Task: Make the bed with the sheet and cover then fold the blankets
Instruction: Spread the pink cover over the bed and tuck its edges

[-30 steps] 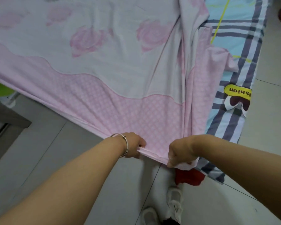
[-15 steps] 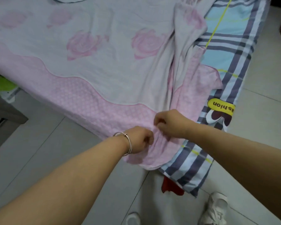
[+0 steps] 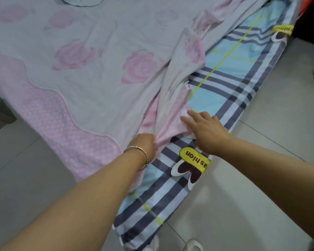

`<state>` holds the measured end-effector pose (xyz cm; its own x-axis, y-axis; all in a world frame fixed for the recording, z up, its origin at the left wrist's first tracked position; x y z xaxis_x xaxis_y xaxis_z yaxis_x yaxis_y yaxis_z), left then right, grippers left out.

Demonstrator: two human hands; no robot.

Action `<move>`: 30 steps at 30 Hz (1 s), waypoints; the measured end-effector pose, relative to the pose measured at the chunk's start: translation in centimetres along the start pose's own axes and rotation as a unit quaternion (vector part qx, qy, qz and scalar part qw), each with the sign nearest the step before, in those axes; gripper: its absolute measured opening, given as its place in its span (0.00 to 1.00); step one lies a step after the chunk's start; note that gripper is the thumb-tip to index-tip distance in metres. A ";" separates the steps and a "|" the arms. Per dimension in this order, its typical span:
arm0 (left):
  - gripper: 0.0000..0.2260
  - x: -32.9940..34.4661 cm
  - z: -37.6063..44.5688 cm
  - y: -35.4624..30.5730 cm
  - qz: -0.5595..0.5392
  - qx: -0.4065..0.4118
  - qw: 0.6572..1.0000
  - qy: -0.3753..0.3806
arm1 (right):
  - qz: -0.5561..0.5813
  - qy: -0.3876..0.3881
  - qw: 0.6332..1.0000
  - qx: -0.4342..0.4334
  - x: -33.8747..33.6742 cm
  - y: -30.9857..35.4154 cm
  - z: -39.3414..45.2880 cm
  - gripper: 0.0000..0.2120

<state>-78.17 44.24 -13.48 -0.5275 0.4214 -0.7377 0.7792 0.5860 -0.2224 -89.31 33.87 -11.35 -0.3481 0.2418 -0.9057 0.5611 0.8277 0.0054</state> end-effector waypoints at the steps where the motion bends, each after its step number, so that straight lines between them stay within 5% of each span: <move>1: 0.11 0.2 0.0 -0.1 0.030 0.016 0.998 0.044 | -0.006 -0.002 1.000 -0.009 -0.3 -0.1 0.5 0.36; 5: 0.13 4.4 -1.3 -0.1 0.114 0.060 0.939 0.318 | -0.049 -0.002 0.998 -0.039 -1.7 -0.4 3.1 0.37; 7: 0.10 5.5 -1.3 -0.5 0.161 0.097 0.913 0.363 | -0.094 -0.004 0.994 -0.057 -2.7 -0.7 4.6 0.35; 9: 0.04 4.8 -0.2 -0.9 0.095 0.098 0.927 0.350 | -0.132 -0.009 0.987 -0.090 -3.5 -0.8 6.7 0.26; 13: 0.15 1.5 3.1 -1.1 -0.298 0.055 0.917 0.260 | -0.172 0.060 0.973 -0.144 -4.0 -0.3 10.7 0.15; 15: 0.33 0.5 4.4 -0.8 -0.269 0.055 0.939 0.210 | -0.146 0.113 0.974 -0.135 -4.0 -0.1 11.7 0.15; 17: 0.39 0.3 5.2 -1.0 -0.190 0.050 0.966 0.167 | -0.135 0.169 0.967 -0.138 -3.8 0.1 12.1 0.15; 21: 0.13 0.1 5.7 -2.7 -0.136 0.076 0.986 0.056 | -0.149 0.322 0.919 -0.174 -1.9 -0.1 10.8 0.18; 25: 0.08 2.3 4.4 -3.9 -0.169 0.088 0.969 0.154 | -0.172 0.432 0.865 -0.186 0.8 -1.0 8.3 0.19; 28: 0.12 5.2 1.9 -4.5 -0.219 0.051 0.931 0.287 | -0.187 0.444 0.848 -0.219 1.5 -0.8 7.0 0.18; 30: 0.13 6.8 0.9 -5.0 -0.187 0.036 0.938 0.291 | -0.189 0.444 0.840 -0.248 1.7 -0.7 6.0 0.17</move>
<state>-85.40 43.59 -17.96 -0.8472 0.5147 -0.1316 0.5131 0.7286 -0.4537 -85.79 30.66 -15.44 -0.9774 0.0139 -0.2107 -0.0211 0.9864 0.1631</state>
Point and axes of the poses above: each hand's wrist, its own z-axis towards the middle knuckle, its own x-axis out of the palm, y = z × x, the point moved 7 cm from there along z, towards the middle knuckle, and after that the axes turned 5 degrees about y, right-handed, at the moved point
